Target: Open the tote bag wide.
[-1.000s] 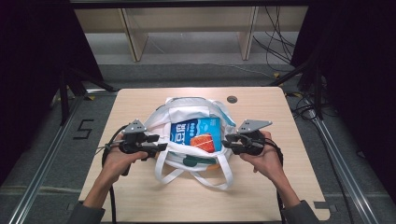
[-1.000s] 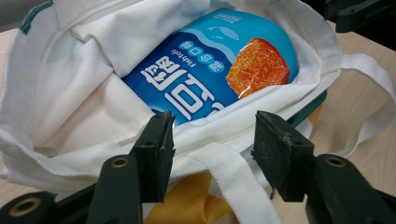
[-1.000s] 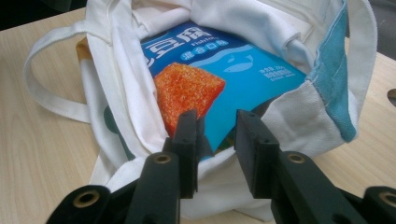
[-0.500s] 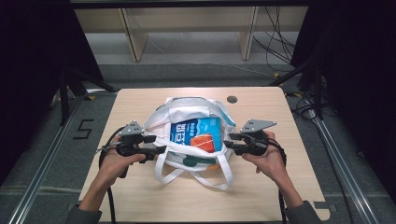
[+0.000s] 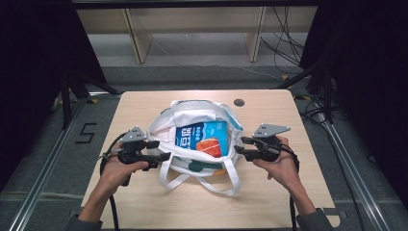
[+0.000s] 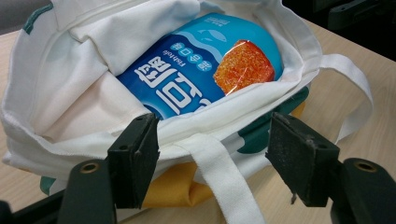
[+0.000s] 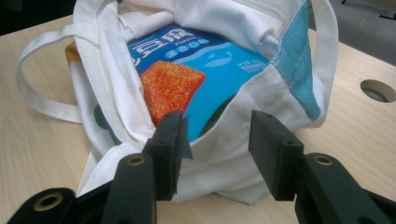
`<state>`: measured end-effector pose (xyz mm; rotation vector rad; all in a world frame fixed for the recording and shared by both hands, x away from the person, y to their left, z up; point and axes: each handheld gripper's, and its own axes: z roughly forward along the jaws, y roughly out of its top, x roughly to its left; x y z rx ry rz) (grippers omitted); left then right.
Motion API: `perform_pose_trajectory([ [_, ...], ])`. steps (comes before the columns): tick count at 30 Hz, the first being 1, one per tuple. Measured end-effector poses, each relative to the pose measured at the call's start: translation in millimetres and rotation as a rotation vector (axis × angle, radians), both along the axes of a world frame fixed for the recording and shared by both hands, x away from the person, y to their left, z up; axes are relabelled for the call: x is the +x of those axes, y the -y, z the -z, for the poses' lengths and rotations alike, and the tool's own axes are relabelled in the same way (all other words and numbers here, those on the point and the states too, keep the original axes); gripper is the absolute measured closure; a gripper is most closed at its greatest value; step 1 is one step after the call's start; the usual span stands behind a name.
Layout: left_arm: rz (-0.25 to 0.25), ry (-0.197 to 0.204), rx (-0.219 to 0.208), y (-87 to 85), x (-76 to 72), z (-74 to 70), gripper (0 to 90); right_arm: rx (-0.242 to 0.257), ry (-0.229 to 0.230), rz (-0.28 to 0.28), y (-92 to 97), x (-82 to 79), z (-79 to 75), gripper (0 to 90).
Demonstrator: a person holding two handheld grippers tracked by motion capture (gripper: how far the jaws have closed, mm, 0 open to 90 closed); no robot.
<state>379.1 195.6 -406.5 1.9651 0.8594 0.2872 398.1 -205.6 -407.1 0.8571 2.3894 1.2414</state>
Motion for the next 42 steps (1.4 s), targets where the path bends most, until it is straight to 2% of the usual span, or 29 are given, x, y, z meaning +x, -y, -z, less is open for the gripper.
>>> perform_pose_trajectory([
  [3, -0.004, 0.007, 0.002, -0.8, -1.1, 1.0, 32.1, 0.007, 0.000, 0.008, 1.4, -1.7, -0.1, 52.1],
  [6, -0.003, -0.005, -0.016, -1.2, -2.9, 1.3, 31.0, 0.019, -0.014, 0.022, 2.4, -4.0, -0.3, 48.9],
  [7, 0.014, -0.014, -0.036, -1.6, -3.1, 1.0, 30.7, 0.019, -0.006, 0.014, 2.8, -3.4, 0.0, 48.3],
  [8, 0.014, -0.015, -0.032, -1.9, -3.9, 0.7, 30.6, 0.016, -0.008, 0.027, 3.5, -4.4, -0.2, 47.7],
  [9, 0.011, -0.005, -0.025, -1.6, -4.5, 0.9, 30.5, 0.018, 0.012, 0.029, 4.1, -4.1, 0.3, 46.9],
  [10, -0.002, 0.003, -0.003, -0.7, -5.7, 1.2, 30.4, 0.021, -0.009, 0.035, 3.8, -6.2, 0.0, 46.2],
  [11, 0.001, 0.009, 0.009, -0.8, -5.9, 1.7, 30.2, 0.013, 0.024, 0.029, 5.1, -4.6, 0.7, 45.7],
  [12, -0.006, 0.008, 0.002, -0.3, -6.6, 2.6, 30.1, 0.031, -0.016, 0.046, 4.0, -7.8, 0.9, 45.4],
  [13, 0.009, 0.007, 0.008, -1.5, -6.4, 2.9, 30.0, 0.028, -0.009, 0.040, 4.7, -7.5, 1.3, 44.8],
  [15, 0.006, 0.009, 0.006, -1.9, -7.8, 4.2, 29.9, 0.021, 0.015, 0.034, 7.4, -7.0, 1.5, 44.2],
  [16, 0.002, 0.005, -0.001, -2.0, -8.6, 4.5, 29.8, 0.022, 0.002, 0.024, 7.8, -8.1, 1.8, 43.8],
  [18, -0.006, 0.000, -0.012, -3.2, -10.9, 4.2, 29.6, 0.021, 0.013, 0.030, 9.3, -9.8, 1.9, 42.8],
  [19, 0.002, 0.002, -0.007, -4.6, -11.6, 3.4, 29.6, 0.034, -0.005, 0.044, 8.7, -12.6, 2.6, 42.0],
  [20, 0.001, 0.004, -0.006, -5.3, -13.5, 2.8, 29.5, 0.026, 0.016, 0.041, 10.7, -12.2, 2.7, 41.5],
  [21, -0.004, 0.012, -0.013, -5.1, -14.8, 3.2, 29.4, 0.027, -0.001, 0.038, 11.7, -13.8, 3.1, 40.9],
  [22, -0.004, 0.009, -0.014, -5.3, -16.2, 3.5, 29.3, 0.020, 0.012, 0.020, 12.8, -13.0, 3.8, 40.8],
  [23, 0.001, 0.009, -0.005, -5.7, -17.2, 3.7, 28.9, 0.030, -0.004, 0.048, 12.9, -16.6, 4.7, 40.6],
  [24, -0.002, 0.013, -0.004, -5.4, -18.7, 5.3, 28.9, 0.027, 0.013, 0.046, 13.9, -16.5, 5.6, 40.4],
  [25, -0.005, 0.009, 0.011, -5.5, -20.4, 5.8, 28.8, 0.023, 0.005, 0.041, 15.8, -17.0, 5.5, 40.2],
  [26, -0.002, 0.013, -0.007, -4.9, -21.0, 8.2, 28.6, 0.025, -0.004, 0.042, 16.4, -18.3, 6.4, 39.8],
  [27, 0.004, 0.009, 0.006, -5.3, -22.8, 9.0, 28.5, 0.026, 0.009, 0.046, 17.1, -18.5, 7.3, 39.4],
  [30, -0.011, 0.017, 0.006, -6.7, -26.1, 12.8, 28.3, 0.027, 0.004, 0.049, 19.5, -21.4, 10.3, 37.6],
  [32, 0.001, 0.028, 0.005, -9.3, -26.5, 16.8, 28.3, 0.032, -0.013, 0.056, 19.7, -24.1, 12.7, 36.5],
  [34, -0.017, 0.018, -0.005, -9.9, -28.5, 19.6, 28.3, 0.021, -0.022, 0.055, 22.0, -24.7, 14.2, 35.9],
  [36, -0.021, 0.012, 0.004, -12.7, -30.6, 21.0, 28.2, 0.028, -0.026, 0.071, 22.0, -26.9, 16.7, 35.7],
  [39, -0.021, 0.014, -0.003, -13.7, -32.9, 22.5, 28.0, 0.020, -0.015, 0.048, 24.3, -26.2, 19.4, 35.4],
  [40, -0.026, 0.015, 0.008, -14.2, -34.4, 22.3, 27.9, 0.024, -0.026, 0.068, 24.7, -28.0, 19.6, 35.3],
  [41, -0.022, 0.012, -0.007, -14.0, -34.9, 23.6, 27.9, 0.028, -0.036, 0.069, 24.3, -29.5, 20.3, 35.2],
  [42, -0.019, 0.019, -0.002, -14.4, -35.8, 24.1, 27.8, 0.024, -0.023, 0.072, 24.8, -29.6, 21.1, 35.1],
])
